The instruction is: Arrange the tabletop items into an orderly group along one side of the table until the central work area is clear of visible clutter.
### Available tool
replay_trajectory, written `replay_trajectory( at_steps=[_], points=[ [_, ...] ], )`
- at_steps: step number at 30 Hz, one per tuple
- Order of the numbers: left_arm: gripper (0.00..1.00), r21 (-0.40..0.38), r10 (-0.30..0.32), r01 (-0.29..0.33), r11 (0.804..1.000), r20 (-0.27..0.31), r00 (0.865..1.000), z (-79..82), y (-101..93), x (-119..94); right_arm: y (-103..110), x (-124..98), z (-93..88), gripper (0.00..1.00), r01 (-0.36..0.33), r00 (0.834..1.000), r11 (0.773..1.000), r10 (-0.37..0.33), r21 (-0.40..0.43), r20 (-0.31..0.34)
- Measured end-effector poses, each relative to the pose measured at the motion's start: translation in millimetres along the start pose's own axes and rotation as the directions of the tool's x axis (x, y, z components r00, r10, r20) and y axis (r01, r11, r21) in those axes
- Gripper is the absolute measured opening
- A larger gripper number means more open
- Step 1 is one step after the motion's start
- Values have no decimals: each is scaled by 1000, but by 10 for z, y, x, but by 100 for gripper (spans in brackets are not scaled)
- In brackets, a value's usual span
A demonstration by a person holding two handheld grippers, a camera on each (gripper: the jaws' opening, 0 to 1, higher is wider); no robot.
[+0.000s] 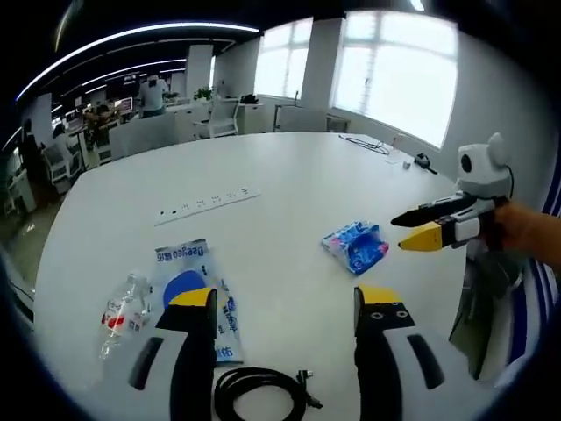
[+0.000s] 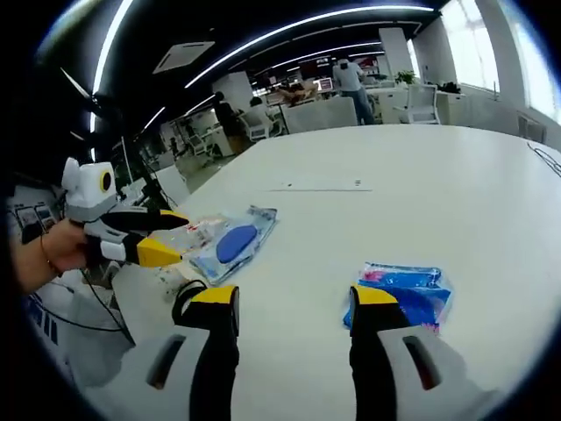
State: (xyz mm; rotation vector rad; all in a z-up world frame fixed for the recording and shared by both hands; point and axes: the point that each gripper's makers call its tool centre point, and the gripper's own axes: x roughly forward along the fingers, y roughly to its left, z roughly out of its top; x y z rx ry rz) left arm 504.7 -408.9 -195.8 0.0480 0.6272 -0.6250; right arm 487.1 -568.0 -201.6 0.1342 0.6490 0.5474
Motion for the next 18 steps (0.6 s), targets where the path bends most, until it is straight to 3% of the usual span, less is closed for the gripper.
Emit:
replay_trajectory(
  at_steps=[9, 18],
  points=[
    [65, -70, 80, -78, 994, 24, 996, -125, 312, -360, 359, 229, 31, 49, -76, 997, 996, 75, -38, -22],
    [65, -116, 137, -133, 984, 27, 990, -275, 497, -621, 652, 402, 51, 50, -139, 990, 989, 138, -58, -33]
  ],
)
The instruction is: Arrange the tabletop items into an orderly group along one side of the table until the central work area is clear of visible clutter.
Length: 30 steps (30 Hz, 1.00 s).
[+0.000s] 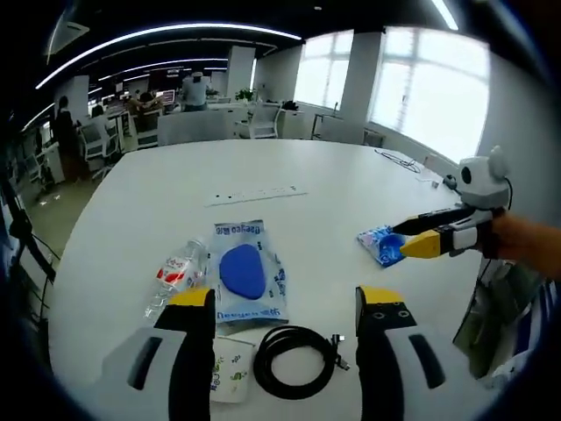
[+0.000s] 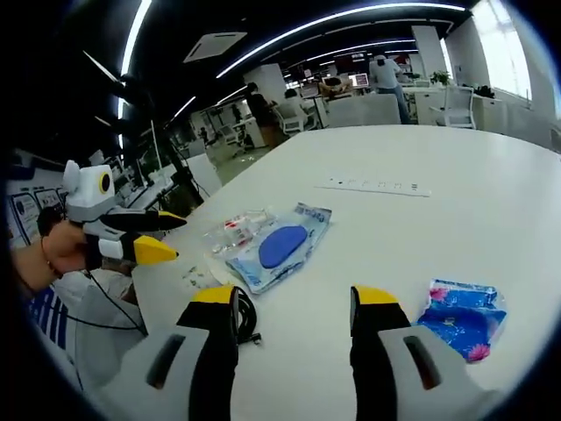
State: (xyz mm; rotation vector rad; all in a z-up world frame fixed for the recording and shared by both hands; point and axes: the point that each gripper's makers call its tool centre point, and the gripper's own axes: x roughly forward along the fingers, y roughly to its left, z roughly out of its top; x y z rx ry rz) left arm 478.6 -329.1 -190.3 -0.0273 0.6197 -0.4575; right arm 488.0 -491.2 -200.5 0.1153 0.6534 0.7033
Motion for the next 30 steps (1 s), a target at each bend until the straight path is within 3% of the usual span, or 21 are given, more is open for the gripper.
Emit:
replay_trajectory(
  at_steps=[14, 30],
  points=[
    [64, -61, 96, -96, 994, 2, 995, -257, 287, -324, 319, 256, -76, 50, -76, 996, 996, 74, -43, -49],
    [63, -121, 128, -133, 984, -46, 991, -722, 290, -458, 606, 557, -290, 49, -149, 981, 986, 137, -80, -135]
  ],
)
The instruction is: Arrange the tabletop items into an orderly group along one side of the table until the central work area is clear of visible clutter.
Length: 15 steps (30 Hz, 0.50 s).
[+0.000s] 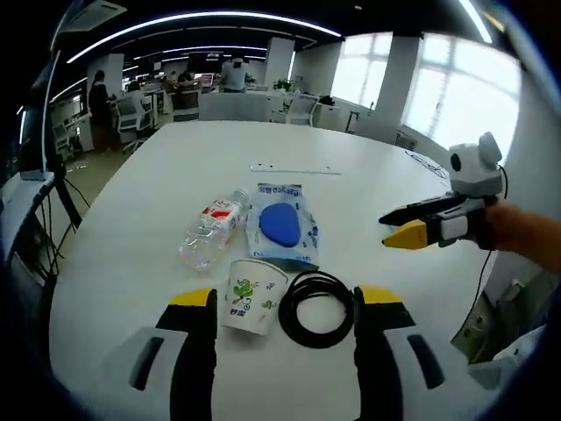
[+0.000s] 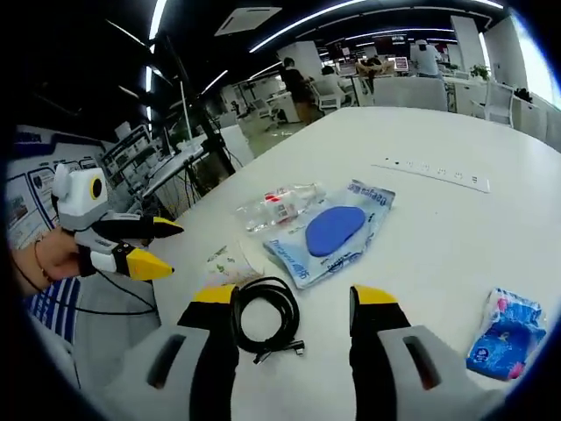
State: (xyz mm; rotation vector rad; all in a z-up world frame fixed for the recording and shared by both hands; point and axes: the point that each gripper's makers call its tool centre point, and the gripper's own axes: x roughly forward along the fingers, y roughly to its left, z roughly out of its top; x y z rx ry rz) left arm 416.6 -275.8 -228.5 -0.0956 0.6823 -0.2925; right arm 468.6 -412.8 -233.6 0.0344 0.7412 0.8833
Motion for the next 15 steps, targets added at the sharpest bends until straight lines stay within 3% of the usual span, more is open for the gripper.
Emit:
replay_trajectory(
  at_steps=[15],
  points=[
    [61, -62, 16, -20, 998, -63, 998, -385, 65, 27, 83, 228, -153, 48, -31, 997, 999, 29, -20, -70]
  ],
)
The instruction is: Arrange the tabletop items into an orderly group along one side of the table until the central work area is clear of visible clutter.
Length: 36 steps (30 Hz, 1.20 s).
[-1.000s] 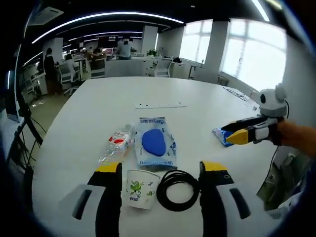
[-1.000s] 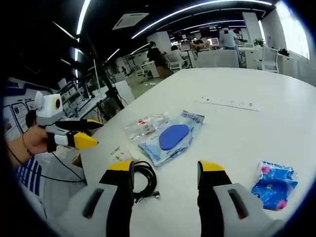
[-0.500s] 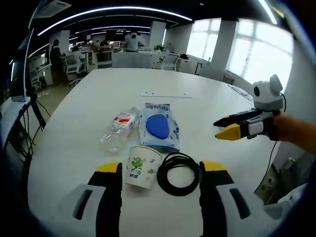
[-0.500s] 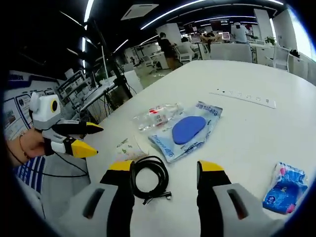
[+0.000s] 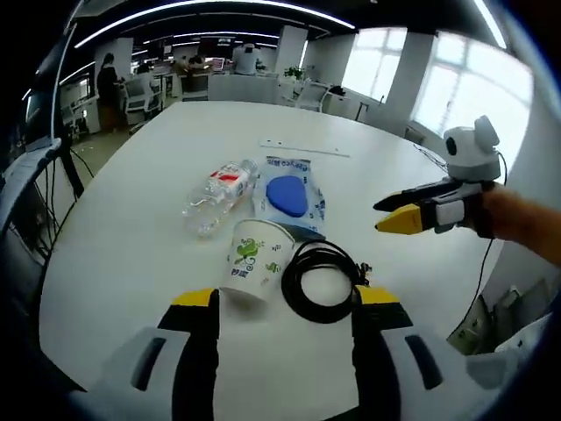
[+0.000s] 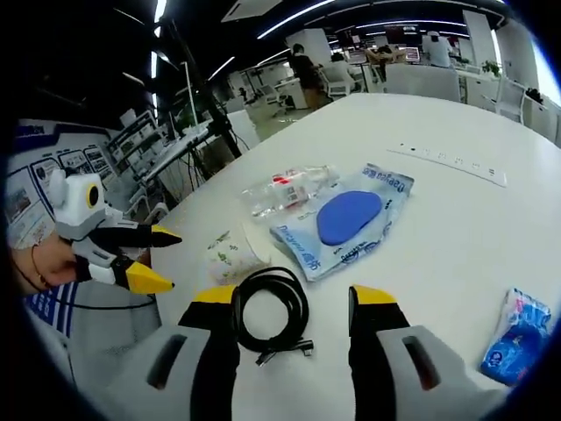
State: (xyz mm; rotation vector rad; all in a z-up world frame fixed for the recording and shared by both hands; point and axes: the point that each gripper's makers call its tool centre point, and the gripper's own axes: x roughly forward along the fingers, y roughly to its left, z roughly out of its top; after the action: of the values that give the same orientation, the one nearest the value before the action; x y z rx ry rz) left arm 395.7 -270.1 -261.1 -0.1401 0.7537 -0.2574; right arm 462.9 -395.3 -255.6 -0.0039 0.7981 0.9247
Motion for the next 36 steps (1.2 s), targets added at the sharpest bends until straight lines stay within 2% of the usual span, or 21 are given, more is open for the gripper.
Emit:
replay_trajectory(
  at_steps=[15, 25, 28, 36],
  points=[
    [56, -51, -26, 23, 998, -60, 998, -268, -42, 170, -80, 284, -158, 46, -19, 998, 1000, 19, 6, -68],
    [48, -81, -64, 57, 995, -80, 995, -319, -149, 364, -143, 454, -285, 44, -26, 993, 999, 28, 18, -115],
    [47, -79, -69, 62, 995, -88, 994, -336, -172, 423, -141, 496, -314, 39, -32, 991, 999, 34, 21, -127],
    [42, -73, -79, 72, 995, -100, 992, -342, -215, 543, -135, 584, -381, 35, -31, 988, 999, 32, 9, -154]
  ],
)
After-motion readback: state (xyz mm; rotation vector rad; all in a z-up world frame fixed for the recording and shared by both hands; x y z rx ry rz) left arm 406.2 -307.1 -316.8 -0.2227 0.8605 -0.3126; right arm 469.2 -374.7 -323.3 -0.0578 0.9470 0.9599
